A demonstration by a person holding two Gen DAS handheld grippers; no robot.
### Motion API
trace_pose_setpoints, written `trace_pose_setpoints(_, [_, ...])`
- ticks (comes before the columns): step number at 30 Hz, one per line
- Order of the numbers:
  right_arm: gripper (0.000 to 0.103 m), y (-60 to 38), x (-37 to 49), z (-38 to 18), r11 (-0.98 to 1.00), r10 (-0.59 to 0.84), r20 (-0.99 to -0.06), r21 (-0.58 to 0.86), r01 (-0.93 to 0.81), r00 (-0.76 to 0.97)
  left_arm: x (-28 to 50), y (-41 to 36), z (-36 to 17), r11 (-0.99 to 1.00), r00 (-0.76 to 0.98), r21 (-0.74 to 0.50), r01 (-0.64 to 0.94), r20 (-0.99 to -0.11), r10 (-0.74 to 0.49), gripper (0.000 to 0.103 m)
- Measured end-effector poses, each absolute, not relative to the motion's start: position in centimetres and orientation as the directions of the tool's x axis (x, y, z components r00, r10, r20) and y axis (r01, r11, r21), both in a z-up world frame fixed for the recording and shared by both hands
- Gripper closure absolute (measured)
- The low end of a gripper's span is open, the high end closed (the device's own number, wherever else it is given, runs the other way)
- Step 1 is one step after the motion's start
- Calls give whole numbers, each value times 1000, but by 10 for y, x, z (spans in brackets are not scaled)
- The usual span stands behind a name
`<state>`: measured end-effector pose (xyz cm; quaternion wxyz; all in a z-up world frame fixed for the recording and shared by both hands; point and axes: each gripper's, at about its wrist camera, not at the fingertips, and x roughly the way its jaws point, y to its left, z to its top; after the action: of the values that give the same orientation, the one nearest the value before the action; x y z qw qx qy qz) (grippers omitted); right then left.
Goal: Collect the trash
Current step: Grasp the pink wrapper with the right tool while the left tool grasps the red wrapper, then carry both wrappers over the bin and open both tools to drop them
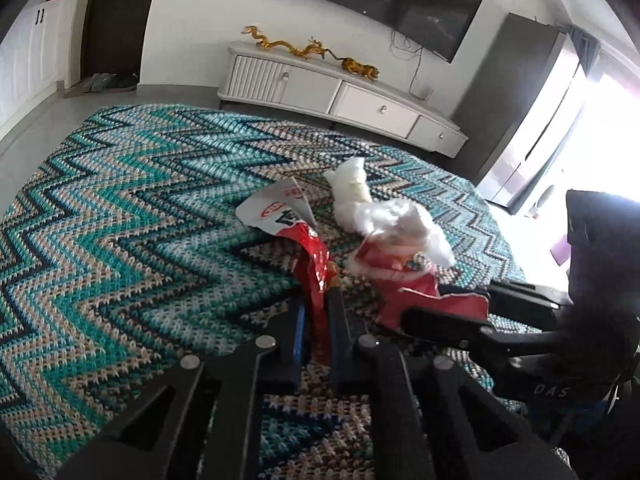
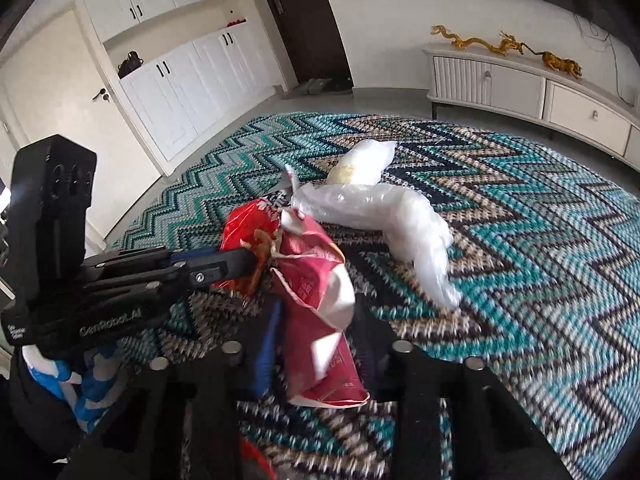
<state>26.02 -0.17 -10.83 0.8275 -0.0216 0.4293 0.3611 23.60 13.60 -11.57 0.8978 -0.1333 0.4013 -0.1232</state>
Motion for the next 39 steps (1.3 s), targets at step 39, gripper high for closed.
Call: trace_pose_setpoints(39, [92, -167, -15, 37, 876, 477, -424, 301, -377, 770, 25, 101, 74, 943, 853, -155, 295, -402, -333, 96])
